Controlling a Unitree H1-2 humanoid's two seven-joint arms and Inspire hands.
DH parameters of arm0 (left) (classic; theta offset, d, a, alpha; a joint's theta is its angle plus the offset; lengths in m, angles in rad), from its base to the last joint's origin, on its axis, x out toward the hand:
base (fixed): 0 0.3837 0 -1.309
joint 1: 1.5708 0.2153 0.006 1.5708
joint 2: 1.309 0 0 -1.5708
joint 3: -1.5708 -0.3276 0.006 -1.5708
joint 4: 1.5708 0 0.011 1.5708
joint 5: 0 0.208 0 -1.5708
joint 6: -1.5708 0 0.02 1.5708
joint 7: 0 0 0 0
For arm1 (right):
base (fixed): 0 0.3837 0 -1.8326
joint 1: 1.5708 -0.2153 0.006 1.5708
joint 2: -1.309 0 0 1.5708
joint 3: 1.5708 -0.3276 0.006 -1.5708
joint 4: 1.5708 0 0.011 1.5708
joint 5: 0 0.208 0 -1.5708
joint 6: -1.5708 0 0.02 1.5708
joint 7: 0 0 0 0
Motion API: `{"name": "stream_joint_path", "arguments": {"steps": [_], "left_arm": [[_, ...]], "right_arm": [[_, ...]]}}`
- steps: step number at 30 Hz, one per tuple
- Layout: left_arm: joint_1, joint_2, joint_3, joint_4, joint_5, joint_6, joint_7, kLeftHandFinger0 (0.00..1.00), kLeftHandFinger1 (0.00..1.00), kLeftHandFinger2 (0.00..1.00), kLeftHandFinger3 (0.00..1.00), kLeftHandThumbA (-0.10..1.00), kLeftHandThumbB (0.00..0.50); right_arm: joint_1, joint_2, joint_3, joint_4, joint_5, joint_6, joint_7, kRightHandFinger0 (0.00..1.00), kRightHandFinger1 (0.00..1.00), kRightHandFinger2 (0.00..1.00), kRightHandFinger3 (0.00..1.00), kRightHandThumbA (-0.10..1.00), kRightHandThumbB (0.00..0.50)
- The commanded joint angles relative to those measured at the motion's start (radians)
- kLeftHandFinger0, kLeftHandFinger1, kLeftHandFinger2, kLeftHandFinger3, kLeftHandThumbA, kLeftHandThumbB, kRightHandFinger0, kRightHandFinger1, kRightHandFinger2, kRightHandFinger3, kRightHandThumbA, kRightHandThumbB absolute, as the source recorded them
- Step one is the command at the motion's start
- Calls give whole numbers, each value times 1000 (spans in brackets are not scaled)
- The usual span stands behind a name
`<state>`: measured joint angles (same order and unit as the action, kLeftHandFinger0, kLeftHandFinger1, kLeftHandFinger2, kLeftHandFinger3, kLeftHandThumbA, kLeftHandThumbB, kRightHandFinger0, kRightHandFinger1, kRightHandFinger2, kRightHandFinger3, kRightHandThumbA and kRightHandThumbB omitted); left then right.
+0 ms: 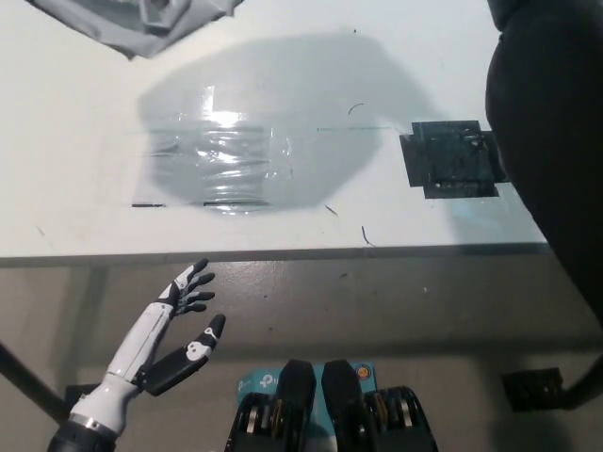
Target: Use the right hand to pick up a small rectangular container and put it into a plastic bag and lift the bag
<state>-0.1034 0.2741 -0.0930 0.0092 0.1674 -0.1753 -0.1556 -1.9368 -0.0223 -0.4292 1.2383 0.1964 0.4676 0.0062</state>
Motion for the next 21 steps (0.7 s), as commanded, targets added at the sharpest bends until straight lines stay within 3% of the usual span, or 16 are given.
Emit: {"name": "stream_joint_path", "arguments": {"steps": [1,6,11,12,13,15,17,19,20,21], "left_arm": [[-24,26,-4,-30,18,9,-18,794,810,902,1000,547,148],[-23,26,-6,-41,21,28,-27,778,806,908,1000,550,152],[-23,26,-7,-48,27,30,-27,817,846,941,1000,650,155],[-25,28,-6,-51,26,34,-29,828,858,951,1000,689,162],[-27,30,-4,-51,20,32,-33,831,860,954,1000,694,160],[-32,32,-4,-49,21,26,-35,838,864,956,1000,704,154],[-41,34,-1,-44,10,28,-43,848,882,972,1000,688,150],[-45,34,-2,-45,9,39,-49,857,891,983,1000,677,153],[-44,32,-3,-47,10,41,-49,857,891,984,1000,675,152],[-45,30,-5,-51,18,49,-49,851,890,986,1000,679,160]], "right_arm": [[-3,5,9,-44,38,-53,-23,0,255,701,1000,140,0],[97,47,32,-51,26,-93,-35,0,296,731,1000,78,0],[185,80,26,-32,35,-118,-51,0,292,762,1000,90,0],[205,86,22,-18,38,-134,-56,0,258,724,1000,66,0],[225,88,28,-4,34,-149,-49,0,227,677,1000,83,0],[242,89,24,19,36,-154,-60,0,225,689,1000,98,0],[277,94,15,47,42,-189,-83,0,237,744,1000,39,0],[302,95,9,67,49,-219,-83,0,259,723,1000,32,0],[309,95,13,76,46,-221,-84,0,262,699,1000,85,0],[318,95,13,92,45,-224,-107,0,269,739,1000,61,0]]}}
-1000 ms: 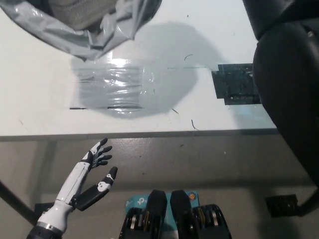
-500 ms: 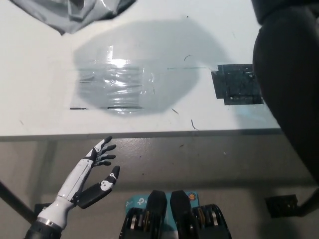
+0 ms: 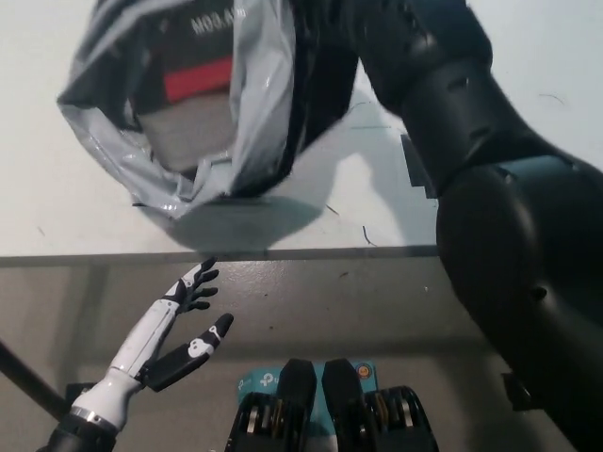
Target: Use the right hand to pick up a small rectangular container and put it into a plastic bag and lift the bag
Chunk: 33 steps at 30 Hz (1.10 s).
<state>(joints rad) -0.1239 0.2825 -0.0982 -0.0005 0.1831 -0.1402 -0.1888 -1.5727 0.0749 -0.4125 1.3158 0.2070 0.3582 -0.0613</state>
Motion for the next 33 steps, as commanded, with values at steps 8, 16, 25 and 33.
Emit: {"name": "stream_joint_path", "arguments": {"steps": [8,16,25,33], "left_arm": [[-35,22,-4,-37,14,8,-17,834,869,966,1000,689,159],[-49,23,-5,-32,1,8,-33,813,868,955,1000,697,171],[-44,21,-8,-21,3,-22,-33,792,851,932,1000,673,157],[-43,16,-13,-35,5,6,-44,817,863,957,1000,657,148]], "right_arm": [[-28,-6,-5,64,48,-79,-145,1000,1000,1000,1000,684,53],[-65,-58,413,33,-307,-200,-183,1000,1000,1000,1000,800,355],[-178,-106,709,2,-427,-136,-84,1000,1000,1000,1000,829,500],[-188,-148,735,-96,-412,-126,-87,1000,1000,1000,1000,889,500]]}}
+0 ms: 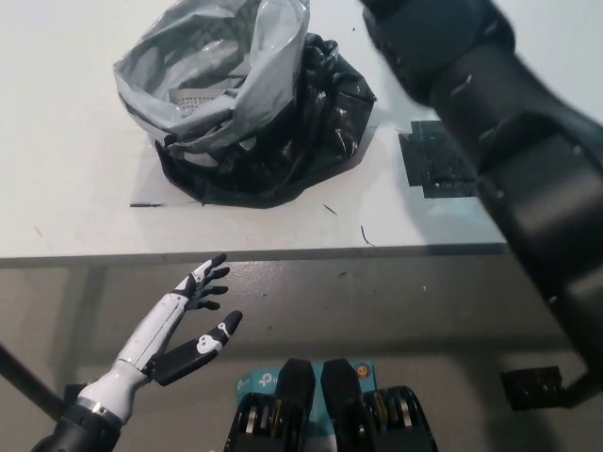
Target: Use the right hand to pick up a small rectangular container and put it into a plastic bag and lift the bag
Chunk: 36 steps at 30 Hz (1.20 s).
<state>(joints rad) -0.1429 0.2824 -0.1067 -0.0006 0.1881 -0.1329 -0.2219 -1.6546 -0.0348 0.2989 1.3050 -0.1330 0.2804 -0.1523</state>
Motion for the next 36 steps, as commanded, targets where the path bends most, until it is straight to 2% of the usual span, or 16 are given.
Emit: {"name": "stream_joint_path", "arguments": {"steps": [1,4,8,12,13,14,15,19,22,24,26,30,31,32,33,36], "left_arm": [[-23,15,-6,-35,3,-6,-9,817,864,956,1000,658,149],[-31,9,-9,-29,2,-8,-10,816,865,954,1000,662,154],[-55,15,-4,-33,-1,9,-14,863,898,993,1000,661,144],[-116,11,24,1,-38,-6,-2,993,996,1000,1000,821,173],[-136,5,37,15,-56,-16,6,1000,1000,1000,1000,940,187],[-145,5,42,18,-63,-20,8,1000,1000,1000,1000,975,189],[-154,-3,54,25,-86,-19,11,1000,1000,1000,1000,1000,206],[-186,-16,81,47,-118,-32,31,1000,1000,1000,1000,1000,205],[-214,-21,96,65,-123,-61,51,1000,1000,1000,1000,1000,185],[-222,-23,100,67,-120,-64,58,1000,1000,1000,1000,1000,193],[-232,-25,107,64,-121,-57,66,1000,1000,1000,1000,1000,185],[-244,-24,114,62,-123,-53,71,1000,1000,1000,1000,1000,180],[-248,-21,116,60,-125,-50,68,1000,1000,1000,1000,1000,185],[-254,-21,116,62,-123,-49,69,1000,1000,1000,1000,1000,178],[-255,-22,116,63,-124,-46,69,1000,1000,1000,1000,1000,179],[-243,-26,117,57,-121,-36,70,1000,1000,1000,1000,1000,179]], "right_arm": [[-104,-43,23,-100,-79,-55,-21,1000,1000,1000,1000,936,500],[-72,-83,-7,-239,-109,-137,-145,1000,1000,1000,1000,1000,459],[5,-190,-35,-620,-175,-157,-146,1000,1000,1000,1000,1000,409],[91,-339,-72,-1043,-224,-151,-42,1000,1000,1000,1000,1000,388],[148,-407,-105,-1245,-197,-120,42,1000,1000,1000,1000,1000,375],[169,-429,-122,-1322,-176,-98,77,1000,1000,1000,1000,1000,373],[220,-474,-154,-1458,-121,-65,136,1000,1000,1000,1000,1000,326],[407,-603,-286,-1889,140,113,253,1000,1000,1000,1000,1000,309],[553,-675,-400,-2093,285,113,221,1000,1000,1000,1000,1000,288],[609,-692,-434,-2145,310,94,198,1000,1000,1000,1000,1000,266],[716,-679,-472,-2223,325,42,133,1000,1000,1000,1000,1000,334],[928,-651,-494,-2255,362,-158,38,1000,1000,1000,1000,1000,375],[1073,-598,-482,-2255,356,-314,-21,1000,1000,1000,1000,1000,381],[1120,-591,-469,-2255,381,-364,-34,1000,1000,1000,1000,1000,439],[1208,-561,-414,-2255,428,-458,-64,1000,1000,1000,1000,980,428],[1277,-365,-273,-2255,266,-527,-102,1000,1000,1000,1000,1000,450]]}}
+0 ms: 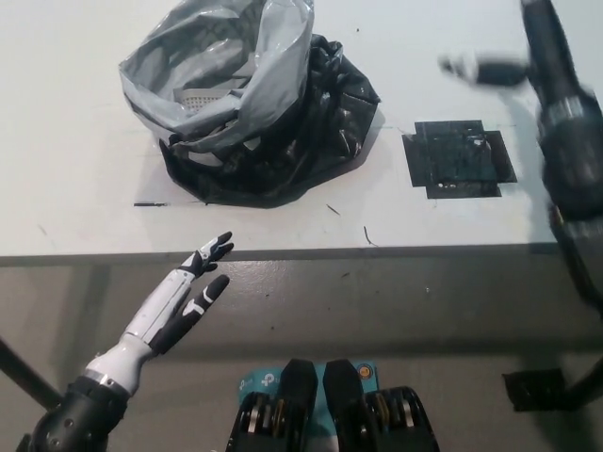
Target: Use the right hand to pick up a small rectangular container and put it into a plastic bag and lift the bag
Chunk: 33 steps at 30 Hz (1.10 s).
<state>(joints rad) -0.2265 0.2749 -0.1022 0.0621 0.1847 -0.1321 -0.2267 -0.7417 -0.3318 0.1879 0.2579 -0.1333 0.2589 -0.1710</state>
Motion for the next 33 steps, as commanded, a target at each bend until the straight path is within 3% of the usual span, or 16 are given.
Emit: {"name": "stream_joint_path", "arguments": {"steps": [1,2,3,5,7,8,9,11,16,19,25,28,30,33], "left_arm": [[-144,-19,112,-10,-119,-38,73,1000,1000,1000,1000,1000,182],[-108,-22,109,-20,-118,-50,73,1000,1000,1000,1000,1000,183],[-85,-24,107,-28,-118,-52,72,1000,1000,1000,1000,1000,190],[-25,-24,104,-43,-120,-60,67,1000,1000,1000,1000,1000,194],[22,-25,103,-42,-119,-68,65,1000,1000,1000,1000,1000,212],[44,-22,101,-38,-119,-73,59,1000,1000,1000,1000,1000,207],[62,-22,98,-33,-122,-73,53,1000,1000,1000,1000,1000,219],[94,-25,95,-32,-123,-75,48,1000,1000,1000,1000,1000,218],[152,-23,91,-30,-126,-90,37,1000,1000,1000,1000,1000,203],[171,-24,93,-23,-124,-86,31,1000,1000,1000,1000,982,210],[208,-26,84,-10,-114,-123,22,1000,1000,1000,1000,940,195],[242,-29,80,-12,-112,-132,20,1000,1000,1000,1000,930,204],[263,-32,78,-22,-111,-127,18,1000,1000,1000,1000,923,210],[292,-38,67,-23,-108,-140,15,1000,1000,1000,1000,908,204]], "right_arm": [[402,-29,-127,-1208,246,-518,-86,1000,1000,1000,1000,1000,463],[455,-3,-77,-1208,232,-543,-64,1000,1000,1000,1000,1000,428],[491,15,-57,-1208,218,-544,-57,1000,1000,1000,1000,1000,450],[607,84,21,-1208,172,-501,-44,1000,1000,1000,1000,1000,476],[687,57,65,-1208,248,-396,5,1000,1000,1000,1000,1000,439],[695,43,57,-1118,245,-470,33,1000,1000,1000,1000,1000,409],[706,47,42,-1049,196,-495,37,1000,1000,1000,1000,1000,448],[737,69,28,-961,128,-474,22,1000,1000,1000,1000,1000,477],[816,93,17,-868,91,-473,18,1000,1000,1000,1000,1000,493],[860,114,20,-850,114,-498,29,1000,1000,1000,1000,1000,434],[932,129,27,-847,102,-529,40,1000,1000,1000,1000,1000,468],[961,131,16,-750,96,-575,39,1000,1000,1000,1000,1000,405],[960,129,5,-622,103,-634,42,1000,1000,1000,1000,1000,388],[977,126,-7,-480,123,-646,48,1000,1000,1000,1000,1000,413]]}}
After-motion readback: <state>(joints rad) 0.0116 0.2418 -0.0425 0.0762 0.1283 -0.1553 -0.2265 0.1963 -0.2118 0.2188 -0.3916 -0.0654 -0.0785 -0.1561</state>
